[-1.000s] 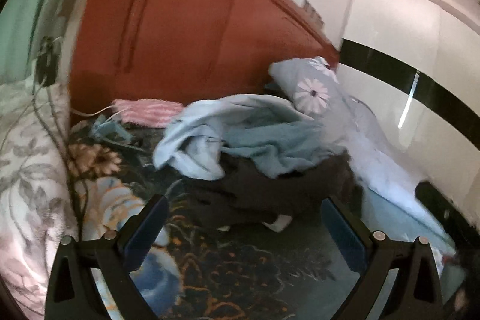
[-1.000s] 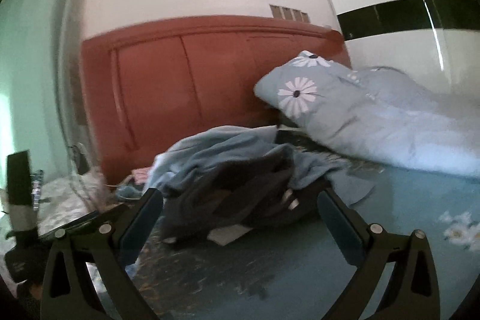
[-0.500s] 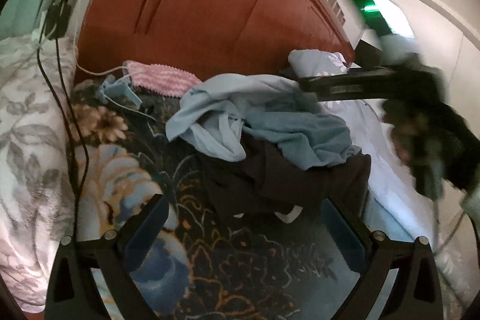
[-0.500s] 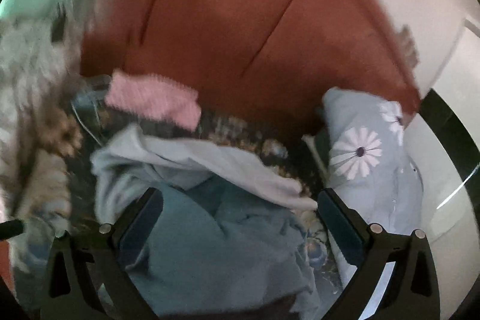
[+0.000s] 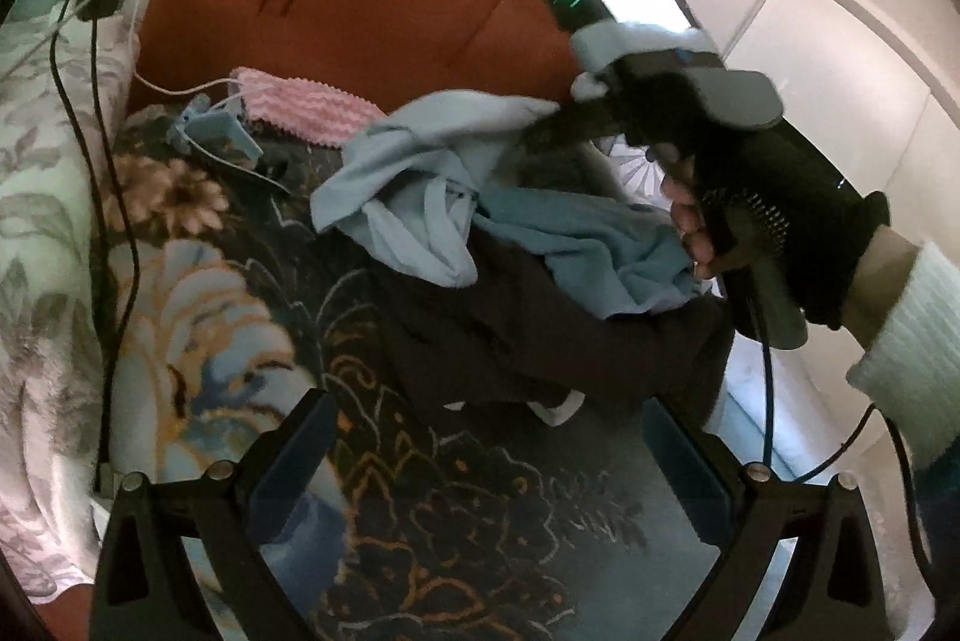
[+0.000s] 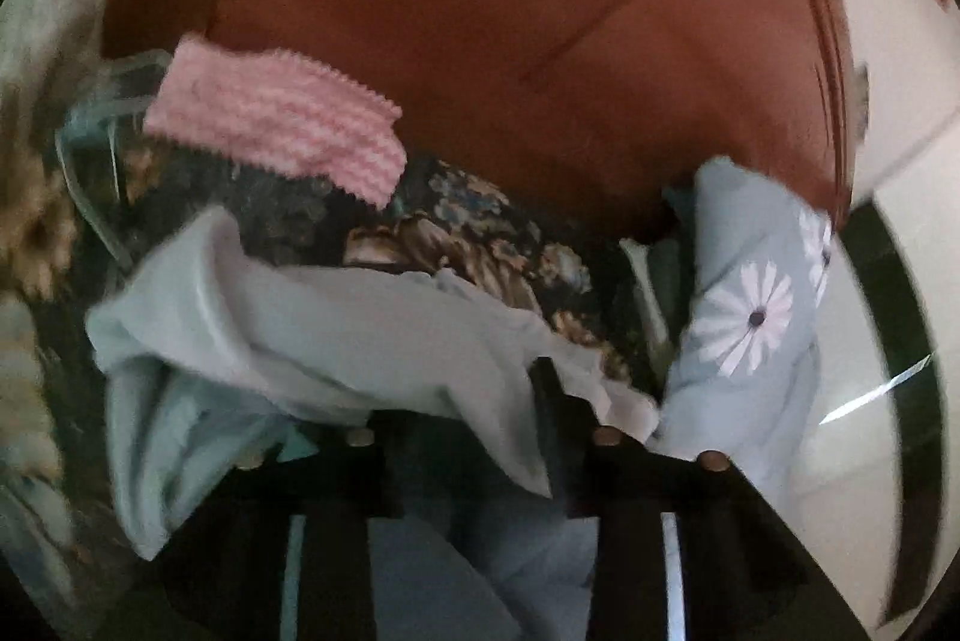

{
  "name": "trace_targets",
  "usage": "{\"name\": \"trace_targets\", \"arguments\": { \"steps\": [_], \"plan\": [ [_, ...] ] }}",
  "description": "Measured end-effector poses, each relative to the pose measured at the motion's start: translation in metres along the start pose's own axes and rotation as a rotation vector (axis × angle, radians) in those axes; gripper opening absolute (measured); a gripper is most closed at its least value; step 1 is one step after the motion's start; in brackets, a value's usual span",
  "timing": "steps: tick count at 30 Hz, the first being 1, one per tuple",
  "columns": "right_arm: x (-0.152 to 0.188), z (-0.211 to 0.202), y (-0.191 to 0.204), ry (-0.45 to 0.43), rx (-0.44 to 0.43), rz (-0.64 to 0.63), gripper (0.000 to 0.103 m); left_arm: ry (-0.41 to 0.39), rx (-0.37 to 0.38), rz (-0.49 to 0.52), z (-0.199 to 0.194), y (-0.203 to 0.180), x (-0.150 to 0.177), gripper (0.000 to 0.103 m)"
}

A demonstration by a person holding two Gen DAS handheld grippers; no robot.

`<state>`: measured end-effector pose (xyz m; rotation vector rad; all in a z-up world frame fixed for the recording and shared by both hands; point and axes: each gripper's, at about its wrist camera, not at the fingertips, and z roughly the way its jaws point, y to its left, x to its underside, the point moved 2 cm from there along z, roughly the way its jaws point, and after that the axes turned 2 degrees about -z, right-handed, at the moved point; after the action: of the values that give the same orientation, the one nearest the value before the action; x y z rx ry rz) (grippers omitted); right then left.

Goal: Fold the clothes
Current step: 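Grasp the light-blue sweatshirt from the pile with the right gripper, then carry the sweatshirt to the open sheet and lay it down with the right gripper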

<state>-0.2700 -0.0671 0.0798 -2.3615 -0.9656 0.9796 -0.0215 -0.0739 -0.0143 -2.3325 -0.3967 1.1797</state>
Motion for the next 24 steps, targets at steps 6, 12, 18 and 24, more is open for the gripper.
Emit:
{"name": "trace_targets", "arguments": {
  "steps": [6,12,18,24],
  "plan": [
    [0.015,-0.048,-0.07,-0.083,-0.02,0.29,0.013,-0.017,0.012,0.026,-0.005,-0.004,0.001,0.103],
    [0.053,-0.127,-0.149,-0.19,0.04,0.472,0.013,-0.027,0.036,0.06,-0.013,-0.016,0.006,0.103],
    [0.117,-0.229,-0.22,-0.281,0.106,0.603,0.013,-0.024,0.062,0.189,-0.018,-0.049,0.022,0.103],
    [0.236,-0.324,-0.248,-0.254,0.156,0.698,0.013,-0.004,0.188,0.338,-0.026,-0.096,0.046,0.103]
  ]
}}
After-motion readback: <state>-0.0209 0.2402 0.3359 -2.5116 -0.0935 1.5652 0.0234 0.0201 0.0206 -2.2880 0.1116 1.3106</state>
